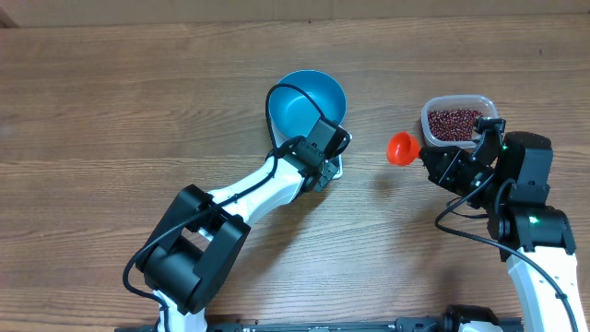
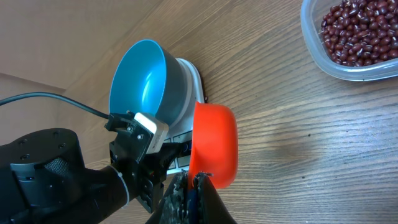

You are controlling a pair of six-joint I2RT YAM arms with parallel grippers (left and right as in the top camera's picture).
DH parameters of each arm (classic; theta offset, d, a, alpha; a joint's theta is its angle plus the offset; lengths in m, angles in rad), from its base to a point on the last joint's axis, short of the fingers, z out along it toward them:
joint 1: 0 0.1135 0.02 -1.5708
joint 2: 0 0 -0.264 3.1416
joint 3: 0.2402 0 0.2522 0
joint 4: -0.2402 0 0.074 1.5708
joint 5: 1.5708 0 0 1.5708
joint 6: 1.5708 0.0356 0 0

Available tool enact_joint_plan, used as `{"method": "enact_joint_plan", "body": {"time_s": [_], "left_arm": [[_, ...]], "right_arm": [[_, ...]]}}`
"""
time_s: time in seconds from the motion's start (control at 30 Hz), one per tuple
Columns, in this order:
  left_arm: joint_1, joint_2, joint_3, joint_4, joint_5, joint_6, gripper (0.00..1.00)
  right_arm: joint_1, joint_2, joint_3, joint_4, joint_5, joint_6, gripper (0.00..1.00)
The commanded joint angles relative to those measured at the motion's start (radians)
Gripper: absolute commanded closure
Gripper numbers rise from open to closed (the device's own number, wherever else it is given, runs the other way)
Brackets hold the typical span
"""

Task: Scoop item into bowl and weigh 150g on scale

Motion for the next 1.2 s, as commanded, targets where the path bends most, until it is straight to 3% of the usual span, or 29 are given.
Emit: {"method": "enact_joint_plan", "body": {"time_s": [0.0, 1.17], "left_arm": [[0.005, 0.018, -0.014, 0.0, 0.012, 0.003, 0.96], [0.007, -0.011, -0.028, -0.018, -0.007, 0.0, 0.96]], "right_arm": [[-0.004, -0.014, 0.031, 0.002, 0.011, -0.008, 0.96], [-0.004, -0.014, 0.031, -0.001, 0.012, -0.008, 0.96]]}}
